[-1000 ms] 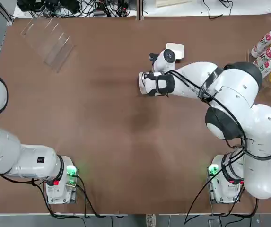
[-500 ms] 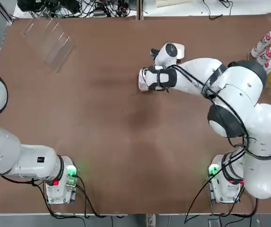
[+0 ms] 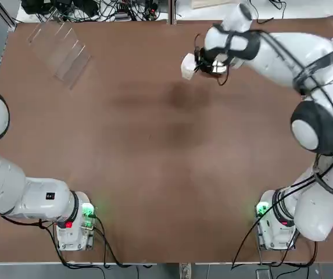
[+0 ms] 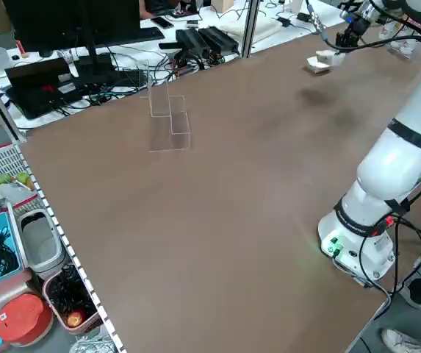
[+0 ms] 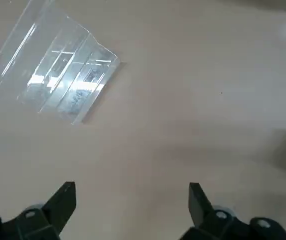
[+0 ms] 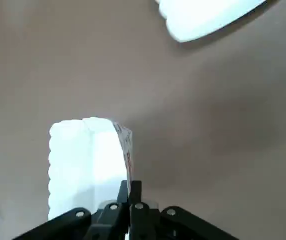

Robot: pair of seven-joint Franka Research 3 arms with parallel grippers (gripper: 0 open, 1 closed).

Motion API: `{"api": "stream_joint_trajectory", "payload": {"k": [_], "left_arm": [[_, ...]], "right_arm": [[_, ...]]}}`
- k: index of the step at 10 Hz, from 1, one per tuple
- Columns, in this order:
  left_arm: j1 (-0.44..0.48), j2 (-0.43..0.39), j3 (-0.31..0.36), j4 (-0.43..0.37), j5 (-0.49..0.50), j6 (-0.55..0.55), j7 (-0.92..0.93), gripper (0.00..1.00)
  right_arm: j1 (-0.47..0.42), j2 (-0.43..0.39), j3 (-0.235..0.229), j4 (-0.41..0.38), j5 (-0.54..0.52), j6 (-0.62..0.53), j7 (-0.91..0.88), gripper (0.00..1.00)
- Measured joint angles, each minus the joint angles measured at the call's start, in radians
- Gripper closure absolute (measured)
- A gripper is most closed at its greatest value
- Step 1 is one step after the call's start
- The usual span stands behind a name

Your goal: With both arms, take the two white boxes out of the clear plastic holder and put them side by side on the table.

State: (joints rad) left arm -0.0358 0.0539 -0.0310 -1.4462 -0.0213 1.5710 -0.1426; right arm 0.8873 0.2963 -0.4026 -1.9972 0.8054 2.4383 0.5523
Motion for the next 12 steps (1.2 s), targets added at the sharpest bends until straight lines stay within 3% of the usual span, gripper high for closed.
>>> {"api": "stream_joint_trajectory", "payload": {"k": [2,6,7,12], "left_arm": [[0.001,0.001,0.001,0.000,0.000,0.000,0.000,0.00],[0.001,0.001,0.001,0.000,0.000,0.000,0.000,0.00],[0.001,0.001,0.002,0.000,0.000,0.000,0.000,0.00],[0.004,0.004,0.003,0.000,0.000,0.000,0.000,0.00]], "right_arm": [[-0.068,-0.029,-0.041,-0.010,-0.002,-0.083,0.019,0.98],[-0.087,-0.030,-0.289,-0.020,-0.002,-0.121,0.138,0.98],[-0.089,-0.031,-0.327,-0.026,-0.002,-0.120,0.174,0.98],[-0.088,0.002,-0.382,-0.137,-0.003,0.207,0.416,0.98]]}}
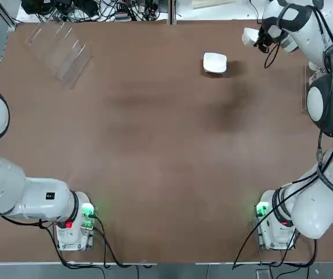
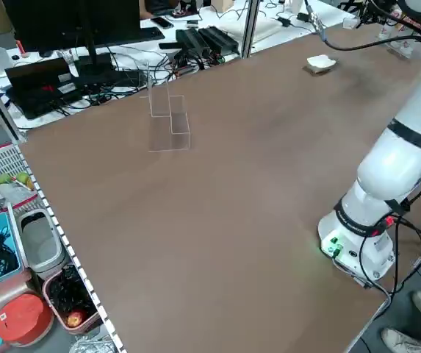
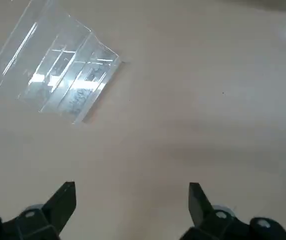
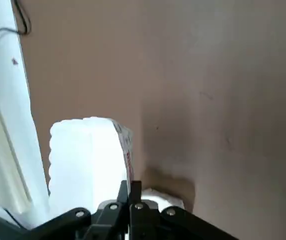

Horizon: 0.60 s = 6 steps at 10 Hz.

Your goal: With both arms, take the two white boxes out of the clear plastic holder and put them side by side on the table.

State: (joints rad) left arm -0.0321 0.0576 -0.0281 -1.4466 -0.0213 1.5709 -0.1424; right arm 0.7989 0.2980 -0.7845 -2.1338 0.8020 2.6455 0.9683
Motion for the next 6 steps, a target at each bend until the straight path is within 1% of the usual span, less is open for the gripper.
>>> {"api": "stream_joint_trajectory", "payload": {"k": [1,2,4,5,6], "left_arm": [[0.000,0.000,0.000,0.000,0.000,0.000,0.000,0.00],[0.000,0.000,0.000,0.000,0.000,0.000,0.000,0.00],[0.001,0.001,0.000,0.000,0.000,0.000,0.000,0.00],[0.007,0.001,0.001,-0.001,0.000,0.000,0.000,0.00],[0.015,0.001,0.002,-0.001,0.000,0.000,0.000,0.00]], "right_arm": [[0.002,0.007,0.001,-0.040,0.001,0.070,0.015,0.98],[0.005,0.020,0.001,-0.067,0.001,0.103,0.043,0.98],[0.031,0.074,0.005,-0.079,0.002,0.131,0.126,0.98],[0.043,0.104,0.014,-0.078,0.021,0.149,0.152,0.98],[0.047,0.131,0.035,-0.078,0.052,0.171,0.159,0.98]]}}
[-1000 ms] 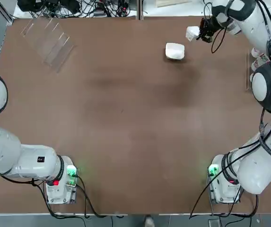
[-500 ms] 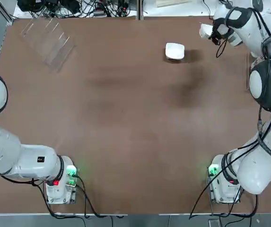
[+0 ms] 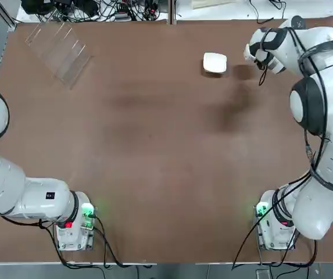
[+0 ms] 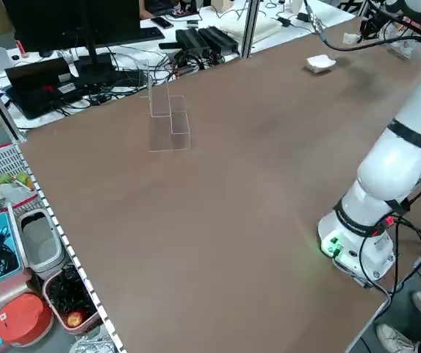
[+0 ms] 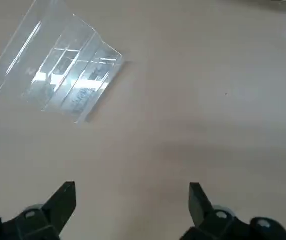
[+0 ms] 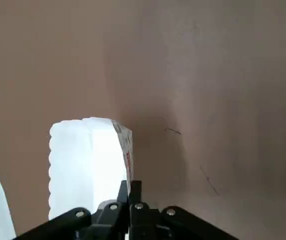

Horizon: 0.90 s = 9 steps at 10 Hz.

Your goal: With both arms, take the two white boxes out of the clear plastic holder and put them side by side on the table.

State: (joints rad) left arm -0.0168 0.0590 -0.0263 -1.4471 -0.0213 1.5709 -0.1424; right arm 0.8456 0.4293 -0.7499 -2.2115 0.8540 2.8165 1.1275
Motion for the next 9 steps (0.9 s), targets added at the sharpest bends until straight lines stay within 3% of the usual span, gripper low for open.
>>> {"api": "stream_joint_trajectory", "payload": {"k": [5,9], "left_arm": [[0.003,0.000,-0.002,0.000,0.000,0.000,0.000,0.00],[-0.008,0.001,-0.005,0.000,0.020,0.000,0.000,0.00]], "right_arm": [[0.001,0.103,0.091,0.023,0.116,0.077,0.005,0.98],[0.001,0.129,0.123,0.042,0.176,0.095,0.006,0.98]]}}
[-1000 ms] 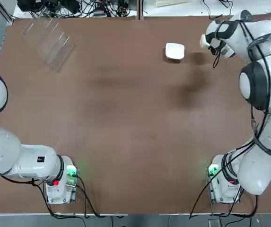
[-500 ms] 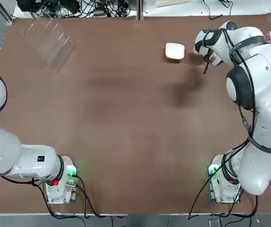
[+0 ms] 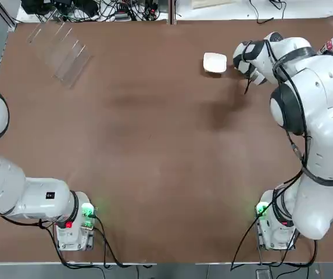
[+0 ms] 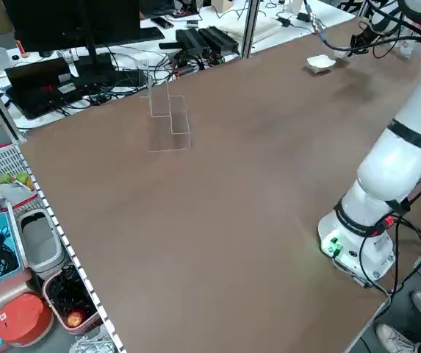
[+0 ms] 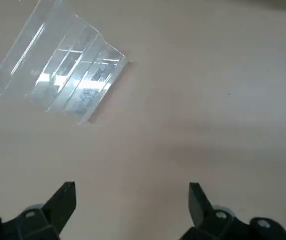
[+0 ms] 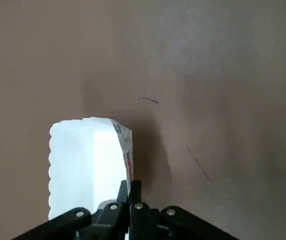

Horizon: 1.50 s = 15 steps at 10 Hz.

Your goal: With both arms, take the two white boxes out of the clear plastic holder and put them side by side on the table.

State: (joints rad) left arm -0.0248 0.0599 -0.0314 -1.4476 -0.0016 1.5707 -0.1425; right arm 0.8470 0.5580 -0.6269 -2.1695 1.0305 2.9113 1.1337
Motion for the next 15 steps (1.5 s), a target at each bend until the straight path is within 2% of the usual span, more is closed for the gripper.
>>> {"api": "stream_joint_trajectory", "payload": {"k": [2,8,15], "left_arm": [[0.000,0.006,0.000,-0.001,0.003,0.000,0.000,0.00],[0.011,0.013,0.001,-0.002,0.004,-0.001,0.004,0.00],[0.005,0.021,-0.002,0.001,0.004,-0.020,0.004,0.00]], "right_arm": [[0.003,0.015,0.023,0.010,0.023,0.029,0.000,0.98],[0.004,0.030,0.024,0.019,0.029,0.037,0.001,0.98],[0.004,0.032,0.025,0.024,0.091,0.044,0.004,0.96]]}}
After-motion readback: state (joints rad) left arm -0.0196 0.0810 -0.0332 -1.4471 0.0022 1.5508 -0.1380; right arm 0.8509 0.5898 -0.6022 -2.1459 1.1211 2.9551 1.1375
